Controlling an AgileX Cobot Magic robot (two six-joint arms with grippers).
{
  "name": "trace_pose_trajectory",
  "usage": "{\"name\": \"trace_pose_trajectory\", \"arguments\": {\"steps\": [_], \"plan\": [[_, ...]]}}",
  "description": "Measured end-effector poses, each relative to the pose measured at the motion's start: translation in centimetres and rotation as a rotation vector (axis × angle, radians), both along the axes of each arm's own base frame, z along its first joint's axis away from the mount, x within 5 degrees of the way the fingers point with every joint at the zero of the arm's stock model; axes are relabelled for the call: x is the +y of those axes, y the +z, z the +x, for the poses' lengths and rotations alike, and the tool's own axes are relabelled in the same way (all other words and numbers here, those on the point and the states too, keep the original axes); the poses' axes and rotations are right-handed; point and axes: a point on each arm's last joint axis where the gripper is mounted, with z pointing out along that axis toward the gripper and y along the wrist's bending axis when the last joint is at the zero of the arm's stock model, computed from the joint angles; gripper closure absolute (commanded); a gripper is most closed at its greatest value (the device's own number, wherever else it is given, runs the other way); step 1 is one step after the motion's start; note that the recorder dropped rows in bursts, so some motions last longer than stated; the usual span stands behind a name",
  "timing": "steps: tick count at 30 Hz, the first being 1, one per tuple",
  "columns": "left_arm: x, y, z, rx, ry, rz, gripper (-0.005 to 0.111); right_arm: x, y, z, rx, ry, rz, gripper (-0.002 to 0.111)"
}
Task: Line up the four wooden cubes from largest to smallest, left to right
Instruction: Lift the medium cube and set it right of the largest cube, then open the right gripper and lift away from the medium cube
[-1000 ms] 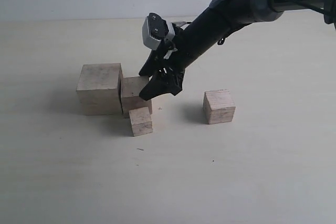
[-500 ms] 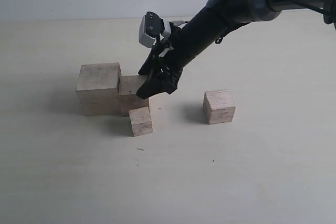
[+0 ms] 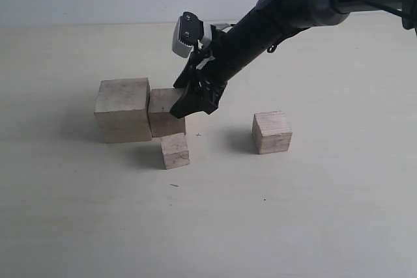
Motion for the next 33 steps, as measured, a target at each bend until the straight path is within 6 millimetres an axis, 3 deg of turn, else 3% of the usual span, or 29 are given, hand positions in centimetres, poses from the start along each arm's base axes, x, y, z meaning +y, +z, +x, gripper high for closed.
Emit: {"name": "trace_pose_trajectory", "arguments": {"steps": [8,11,18,21,26,33], "plan": [[0.0,0.0,0.0,0.0,0.0,0.0,0.107,0.1,0.0,-0.2,0.002,0.008,0.0,0.105],[0.0,0.0,0.0,0.0,0.0,0.0,0.107,0.1,0.0,-0.2,0.002,0.008,0.0,0.093],[0.0,0.0,0.0,0.0,0.0,0.0,0.107,0.1,0.1,-0.2,-0.001,0.009,0.001,0.044],[0.0,0.0,0.0,0.0,0.0,0.0,0.107,0.1,0.6,-0.2,-0.018,0.015,-0.005,0.032],[0.0,0.0,0.0,0.0,0.0,0.0,0.107,-0.1,1.9,0.1,-0.07,-0.017,-0.014,0.03],[0.0,0.0,0.0,0.0,0.0,0.0,0.107,-0.3,6.6,-0.2,-0.116,-0.069,0.035,0.03]]}}
